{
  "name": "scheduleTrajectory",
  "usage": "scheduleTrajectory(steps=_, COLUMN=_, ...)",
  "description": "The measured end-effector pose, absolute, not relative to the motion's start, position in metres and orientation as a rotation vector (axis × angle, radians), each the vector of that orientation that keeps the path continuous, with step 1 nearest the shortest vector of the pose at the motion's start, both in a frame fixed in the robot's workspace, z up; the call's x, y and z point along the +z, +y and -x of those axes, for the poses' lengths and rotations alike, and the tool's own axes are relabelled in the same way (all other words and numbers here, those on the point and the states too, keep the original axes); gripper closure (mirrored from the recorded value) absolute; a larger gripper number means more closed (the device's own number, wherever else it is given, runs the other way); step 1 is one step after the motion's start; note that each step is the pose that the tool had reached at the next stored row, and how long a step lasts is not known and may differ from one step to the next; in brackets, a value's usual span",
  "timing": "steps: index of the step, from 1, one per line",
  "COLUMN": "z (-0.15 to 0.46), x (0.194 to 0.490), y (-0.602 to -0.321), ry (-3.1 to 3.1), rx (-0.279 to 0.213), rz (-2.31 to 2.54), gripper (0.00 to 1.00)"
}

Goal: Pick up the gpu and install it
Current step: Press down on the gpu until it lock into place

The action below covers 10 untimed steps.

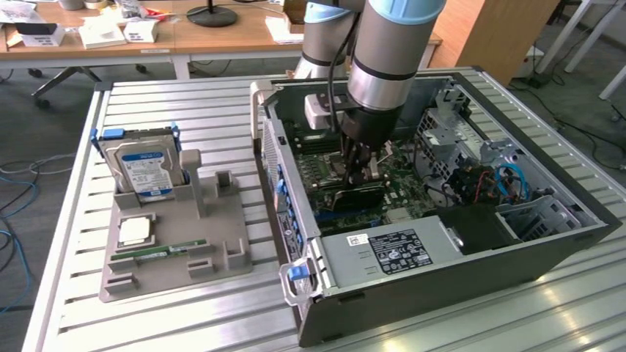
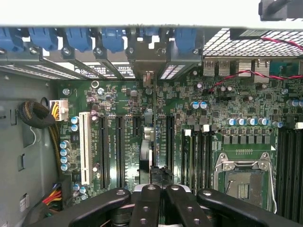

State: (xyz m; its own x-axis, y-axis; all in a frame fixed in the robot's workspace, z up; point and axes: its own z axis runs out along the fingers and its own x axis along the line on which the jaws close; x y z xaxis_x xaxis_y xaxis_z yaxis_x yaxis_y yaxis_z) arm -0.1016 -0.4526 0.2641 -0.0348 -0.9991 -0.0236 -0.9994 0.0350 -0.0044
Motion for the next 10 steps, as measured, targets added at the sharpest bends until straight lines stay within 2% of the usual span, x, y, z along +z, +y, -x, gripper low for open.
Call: scheduleTrajectory(steps=10, z=0.1016, x=0.2637, y=-0.4525, ry=2.245, rx=0.021, rz=2.168, gripper=0.89)
